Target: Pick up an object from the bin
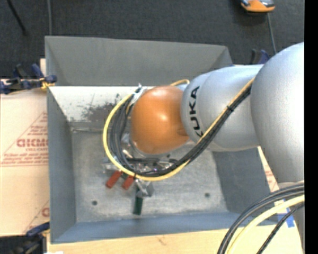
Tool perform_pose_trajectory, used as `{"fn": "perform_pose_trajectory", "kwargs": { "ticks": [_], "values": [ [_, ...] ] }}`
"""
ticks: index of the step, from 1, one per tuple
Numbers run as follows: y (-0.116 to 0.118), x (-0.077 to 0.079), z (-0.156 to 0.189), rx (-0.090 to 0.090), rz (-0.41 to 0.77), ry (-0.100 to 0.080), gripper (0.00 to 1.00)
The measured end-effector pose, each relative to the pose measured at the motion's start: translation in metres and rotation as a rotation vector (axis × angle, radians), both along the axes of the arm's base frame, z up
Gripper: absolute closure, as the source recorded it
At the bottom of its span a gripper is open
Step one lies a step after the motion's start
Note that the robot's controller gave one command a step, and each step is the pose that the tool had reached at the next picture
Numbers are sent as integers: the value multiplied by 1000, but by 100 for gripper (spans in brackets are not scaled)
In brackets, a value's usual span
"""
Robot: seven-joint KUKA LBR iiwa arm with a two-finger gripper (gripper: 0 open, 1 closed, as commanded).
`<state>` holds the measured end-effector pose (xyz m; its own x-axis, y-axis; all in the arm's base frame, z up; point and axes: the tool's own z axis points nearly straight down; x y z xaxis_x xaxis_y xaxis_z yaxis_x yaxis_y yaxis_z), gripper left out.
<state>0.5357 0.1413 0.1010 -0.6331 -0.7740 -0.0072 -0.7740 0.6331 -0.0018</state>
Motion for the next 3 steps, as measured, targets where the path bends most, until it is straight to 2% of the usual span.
{"fn": "perform_pose_trajectory", "kwargs": {
  "ticks": [1,2,3],
  "values": [
    [-12,71,-29,-4,215,-4,0],
    [-12,73,-26,-1,210,-3,0],
    [-11,74,-26,0,208,-3,100]
  ]
}}
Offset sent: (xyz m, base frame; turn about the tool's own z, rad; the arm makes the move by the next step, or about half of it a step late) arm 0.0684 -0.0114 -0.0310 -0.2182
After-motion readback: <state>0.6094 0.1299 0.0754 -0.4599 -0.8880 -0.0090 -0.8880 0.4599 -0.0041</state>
